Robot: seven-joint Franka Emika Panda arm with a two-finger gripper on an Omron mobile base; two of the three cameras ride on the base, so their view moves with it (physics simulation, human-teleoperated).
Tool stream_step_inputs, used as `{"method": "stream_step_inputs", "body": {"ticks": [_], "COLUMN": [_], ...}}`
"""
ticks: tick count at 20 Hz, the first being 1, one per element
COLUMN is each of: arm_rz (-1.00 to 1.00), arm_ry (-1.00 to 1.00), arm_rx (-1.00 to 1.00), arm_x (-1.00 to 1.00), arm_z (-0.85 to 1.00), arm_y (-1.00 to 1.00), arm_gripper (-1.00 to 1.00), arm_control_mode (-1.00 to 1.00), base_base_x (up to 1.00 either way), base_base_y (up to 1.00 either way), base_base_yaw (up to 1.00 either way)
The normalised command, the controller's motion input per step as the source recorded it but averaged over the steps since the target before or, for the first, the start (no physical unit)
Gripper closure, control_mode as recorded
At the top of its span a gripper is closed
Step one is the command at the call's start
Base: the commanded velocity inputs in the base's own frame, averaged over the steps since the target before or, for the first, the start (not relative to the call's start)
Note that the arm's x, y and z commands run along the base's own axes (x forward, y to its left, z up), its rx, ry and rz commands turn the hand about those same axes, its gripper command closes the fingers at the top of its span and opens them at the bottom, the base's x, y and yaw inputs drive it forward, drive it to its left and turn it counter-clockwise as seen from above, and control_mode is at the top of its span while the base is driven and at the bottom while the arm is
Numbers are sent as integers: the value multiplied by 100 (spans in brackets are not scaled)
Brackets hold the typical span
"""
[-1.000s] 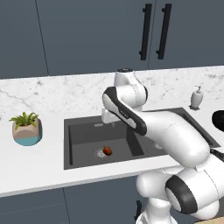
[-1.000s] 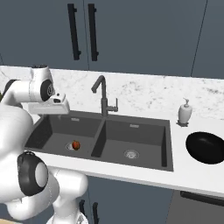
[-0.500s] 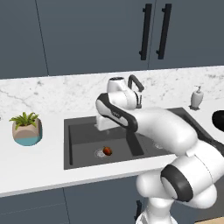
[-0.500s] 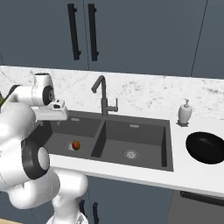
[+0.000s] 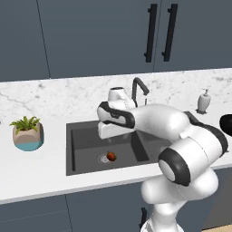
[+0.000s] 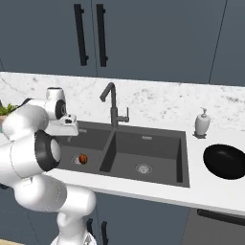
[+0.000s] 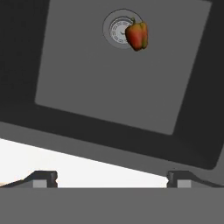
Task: Pick the bell pepper from the sink and place it in the bowl. Then pick the bowl and place it in the microwave. Then close the microwave door and press the start button.
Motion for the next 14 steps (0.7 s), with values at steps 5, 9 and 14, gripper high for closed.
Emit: {"method": "stream_step_inputs", "body": {"ticks": [5, 9, 14], "arm_rz": [0, 0, 0], "arm_ry": [0, 0, 0], "arm_rx": [0, 0, -1], "arm_x": [14, 6, 10], "arm_z": [-51, -49, -46], "arm_y": [0, -6, -11], "arm_gripper": [-100, -100, -100], "arm_control_mode": [-100, -100, -100], "base_base_x": [0, 0, 0], "base_base_y": [0, 0, 0], "base_base_yaw": [0, 0, 0]}}
